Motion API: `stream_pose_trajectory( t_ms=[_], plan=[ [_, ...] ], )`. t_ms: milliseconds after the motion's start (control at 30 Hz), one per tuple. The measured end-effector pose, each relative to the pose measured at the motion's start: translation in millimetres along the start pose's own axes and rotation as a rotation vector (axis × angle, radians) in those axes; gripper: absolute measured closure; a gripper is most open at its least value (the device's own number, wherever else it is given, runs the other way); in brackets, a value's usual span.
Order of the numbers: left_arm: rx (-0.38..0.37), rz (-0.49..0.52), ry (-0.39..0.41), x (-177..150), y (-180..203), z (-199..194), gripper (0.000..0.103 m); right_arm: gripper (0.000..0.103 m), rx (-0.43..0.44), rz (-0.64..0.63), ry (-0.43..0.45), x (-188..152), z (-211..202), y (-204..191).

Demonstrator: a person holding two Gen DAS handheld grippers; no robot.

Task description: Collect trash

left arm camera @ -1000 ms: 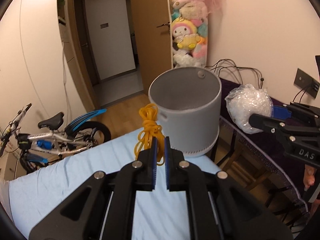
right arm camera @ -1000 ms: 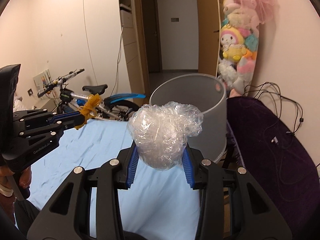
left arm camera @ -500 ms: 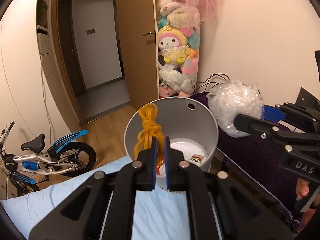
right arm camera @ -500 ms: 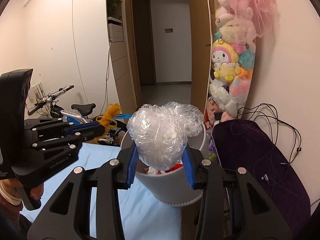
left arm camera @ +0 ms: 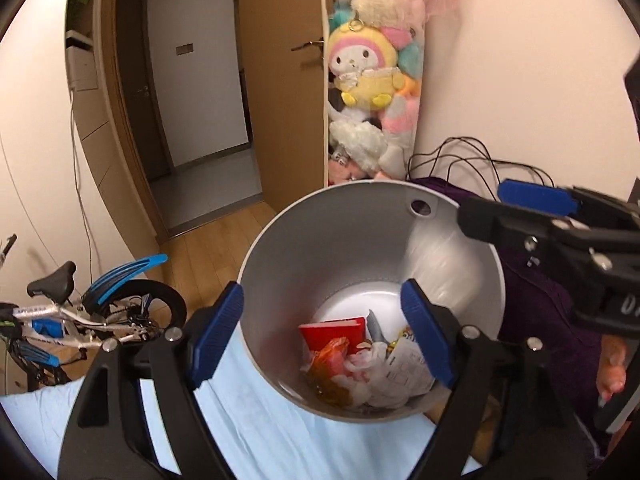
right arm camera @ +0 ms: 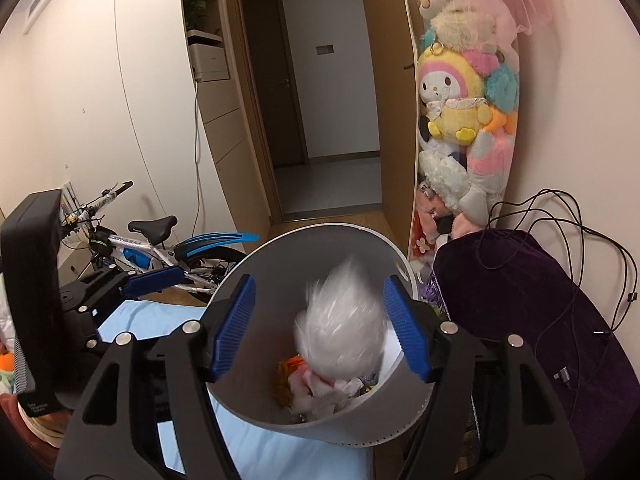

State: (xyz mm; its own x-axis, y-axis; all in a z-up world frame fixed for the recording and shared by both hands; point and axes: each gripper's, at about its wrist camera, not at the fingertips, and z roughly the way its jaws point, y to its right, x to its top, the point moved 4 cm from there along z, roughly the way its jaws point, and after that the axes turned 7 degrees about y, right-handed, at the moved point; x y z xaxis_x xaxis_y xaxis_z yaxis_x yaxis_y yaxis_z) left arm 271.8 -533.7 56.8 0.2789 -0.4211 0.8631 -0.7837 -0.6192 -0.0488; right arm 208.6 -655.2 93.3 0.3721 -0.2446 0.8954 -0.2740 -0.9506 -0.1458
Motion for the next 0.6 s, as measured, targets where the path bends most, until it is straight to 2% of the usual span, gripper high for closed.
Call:
stream_pose_trajectory(
  t_ms=[267, 400, 600],
  plan=[
    [0.024, 0.020, -0.011, -14, -2, -10, 0.022, 0.036, 0.004, 0.017, -0.005, -6, -6, -1],
    [0.041, -0.006, -0.025, -25, -9, -25, 0.022, 0.027, -0.007, -0.018, 0.003, -17, -25, -17],
    [0.092, -0.037, -0.046, -46, -25, -59, 0.022, 0.021, -0.009, -0.068, -0.009, -39, -52, -50]
  ],
)
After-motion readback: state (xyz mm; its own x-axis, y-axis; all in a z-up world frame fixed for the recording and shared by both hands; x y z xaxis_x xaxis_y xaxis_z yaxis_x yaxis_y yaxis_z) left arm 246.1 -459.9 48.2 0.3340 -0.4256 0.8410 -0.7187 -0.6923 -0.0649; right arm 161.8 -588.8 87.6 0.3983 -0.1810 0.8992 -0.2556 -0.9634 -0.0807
